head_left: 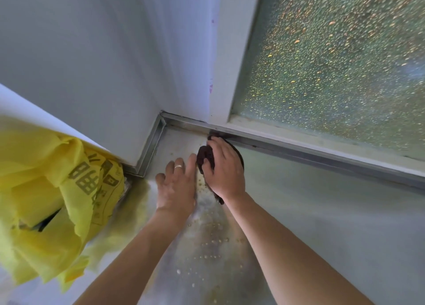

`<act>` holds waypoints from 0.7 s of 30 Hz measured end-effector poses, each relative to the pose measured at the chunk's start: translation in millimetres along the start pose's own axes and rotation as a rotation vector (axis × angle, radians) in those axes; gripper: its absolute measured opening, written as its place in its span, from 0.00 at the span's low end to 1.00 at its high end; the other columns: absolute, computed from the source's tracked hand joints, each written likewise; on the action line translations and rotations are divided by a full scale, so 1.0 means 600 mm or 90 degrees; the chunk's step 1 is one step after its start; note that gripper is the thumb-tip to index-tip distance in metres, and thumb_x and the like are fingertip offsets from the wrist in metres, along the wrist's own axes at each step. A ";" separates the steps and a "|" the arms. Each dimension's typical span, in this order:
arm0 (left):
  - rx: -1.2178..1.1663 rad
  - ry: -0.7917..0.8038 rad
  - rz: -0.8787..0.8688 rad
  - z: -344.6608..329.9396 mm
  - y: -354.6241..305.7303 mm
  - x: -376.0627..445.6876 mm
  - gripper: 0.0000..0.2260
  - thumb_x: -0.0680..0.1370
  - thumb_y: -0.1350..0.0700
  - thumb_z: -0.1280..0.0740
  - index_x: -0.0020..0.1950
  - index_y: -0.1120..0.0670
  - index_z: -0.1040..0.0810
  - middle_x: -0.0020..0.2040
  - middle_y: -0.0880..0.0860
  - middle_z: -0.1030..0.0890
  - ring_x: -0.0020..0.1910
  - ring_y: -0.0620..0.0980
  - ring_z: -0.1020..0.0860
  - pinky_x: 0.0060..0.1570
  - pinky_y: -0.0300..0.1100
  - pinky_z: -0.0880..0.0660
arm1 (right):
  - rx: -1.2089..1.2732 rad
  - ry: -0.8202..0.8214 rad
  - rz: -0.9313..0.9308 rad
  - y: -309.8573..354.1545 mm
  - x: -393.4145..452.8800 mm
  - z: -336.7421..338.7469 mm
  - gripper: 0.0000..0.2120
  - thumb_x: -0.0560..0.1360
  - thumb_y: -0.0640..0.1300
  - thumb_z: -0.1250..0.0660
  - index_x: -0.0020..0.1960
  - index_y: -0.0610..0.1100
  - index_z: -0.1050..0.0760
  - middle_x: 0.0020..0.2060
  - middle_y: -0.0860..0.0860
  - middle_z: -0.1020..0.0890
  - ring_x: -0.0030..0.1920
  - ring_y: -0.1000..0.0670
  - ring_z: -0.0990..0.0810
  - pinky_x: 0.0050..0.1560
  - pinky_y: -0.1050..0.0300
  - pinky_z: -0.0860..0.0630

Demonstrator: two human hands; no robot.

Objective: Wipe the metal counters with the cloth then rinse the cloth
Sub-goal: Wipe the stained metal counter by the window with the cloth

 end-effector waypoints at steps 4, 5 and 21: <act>0.013 0.009 0.002 -0.001 -0.003 0.001 0.44 0.69 0.53 0.23 0.75 0.48 0.50 0.65 0.52 0.31 0.65 0.54 0.30 0.58 0.51 0.28 | 0.017 0.002 0.027 0.002 0.007 -0.001 0.21 0.77 0.46 0.37 0.67 0.40 0.24 0.69 0.45 0.22 0.73 0.46 0.27 0.75 0.49 0.33; 0.012 0.013 0.003 0.000 -0.004 0.002 0.44 0.69 0.53 0.23 0.75 0.48 0.50 0.65 0.53 0.31 0.65 0.55 0.30 0.58 0.51 0.28 | 0.027 0.003 0.029 0.001 0.007 0.000 0.20 0.76 0.46 0.36 0.66 0.40 0.23 0.68 0.45 0.21 0.71 0.46 0.25 0.74 0.49 0.31; -0.083 0.051 0.077 -0.005 0.053 0.000 0.50 0.60 0.38 0.20 0.71 0.49 0.47 0.66 0.57 0.30 0.66 0.58 0.28 0.65 0.57 0.32 | -0.006 -0.009 -0.025 -0.015 -0.026 0.004 0.24 0.78 0.45 0.40 0.72 0.38 0.28 0.73 0.43 0.26 0.75 0.42 0.31 0.79 0.47 0.37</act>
Point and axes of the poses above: each hand's wrist, its own x-axis towards the middle knuckle, its own z-axis out of the back of the hand, y = z × x, the point moved 9 cm from there along x, towards the middle knuckle
